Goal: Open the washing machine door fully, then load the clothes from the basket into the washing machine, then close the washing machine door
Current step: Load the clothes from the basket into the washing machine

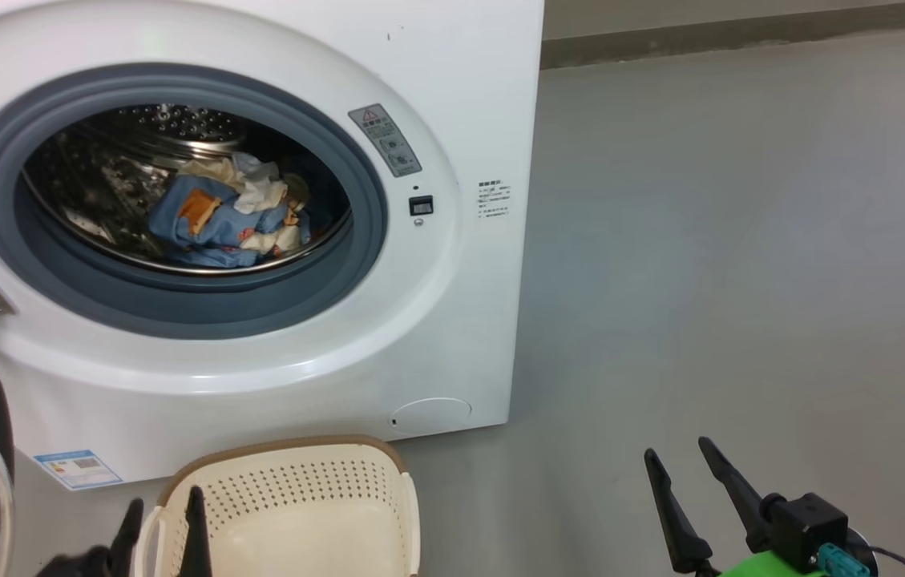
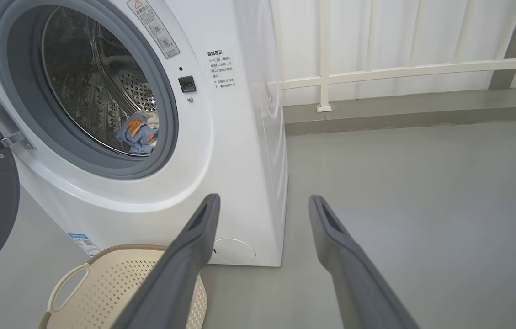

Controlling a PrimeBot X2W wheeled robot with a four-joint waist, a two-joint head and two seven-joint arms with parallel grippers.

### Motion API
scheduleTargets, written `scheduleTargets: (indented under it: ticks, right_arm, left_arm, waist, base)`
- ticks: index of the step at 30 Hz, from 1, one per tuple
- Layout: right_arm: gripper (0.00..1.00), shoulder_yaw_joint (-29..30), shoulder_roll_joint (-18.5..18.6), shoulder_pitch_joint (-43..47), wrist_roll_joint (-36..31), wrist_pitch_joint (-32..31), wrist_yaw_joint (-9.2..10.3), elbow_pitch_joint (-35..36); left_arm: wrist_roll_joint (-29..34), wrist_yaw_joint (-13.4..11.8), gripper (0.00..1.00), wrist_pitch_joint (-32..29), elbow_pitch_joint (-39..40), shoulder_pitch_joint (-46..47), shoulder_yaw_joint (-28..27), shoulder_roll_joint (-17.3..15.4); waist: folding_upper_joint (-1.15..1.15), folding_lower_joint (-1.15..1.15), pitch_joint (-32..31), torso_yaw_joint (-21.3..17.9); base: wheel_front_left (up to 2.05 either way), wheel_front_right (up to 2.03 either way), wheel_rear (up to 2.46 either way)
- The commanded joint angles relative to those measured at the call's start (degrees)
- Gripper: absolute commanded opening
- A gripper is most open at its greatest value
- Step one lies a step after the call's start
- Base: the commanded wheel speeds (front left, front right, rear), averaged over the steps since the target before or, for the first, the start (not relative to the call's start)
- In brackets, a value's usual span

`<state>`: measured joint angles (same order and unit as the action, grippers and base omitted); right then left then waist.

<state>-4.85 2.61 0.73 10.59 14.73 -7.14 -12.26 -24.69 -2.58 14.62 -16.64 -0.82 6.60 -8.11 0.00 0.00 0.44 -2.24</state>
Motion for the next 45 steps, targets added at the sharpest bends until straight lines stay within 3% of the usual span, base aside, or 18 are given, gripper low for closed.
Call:
scheduleTargets:
  ticks: [1,13,45]
  right_arm:
    - [1.00,-1.29,0.27,0.07,-0.66,0.27,-0.35,1.29]
    - [1.00,-0.92,0.27,0.51,-1.18,0.27,-0.35,1.26]
    - [1.00,-2.50,1.28,-0.43,-0.15,0.27,-0.35,-1.04]
  left_arm:
    - [1.35,0.10,1.00,0.38,2.64,-0.26,-2.83,-0.62]
    - [4.25,1.68,1.00,0.38,7.80,-6.53,-7.62,2.06]
    - [9.51,6.31,1.00,0.38,4.90,-6.08,-12.02,4.85]
  waist:
    - [0.00,0.00,-0.54,0.49]
    - [0.00,0.00,-2.29,0.60]
    - [0.00,0.00,-5.83,1.25]
  base:
    - [0.00,0.00,0.00]
    - [0.00,0.00,0.00]
    - [0.00,0.00,0.00]
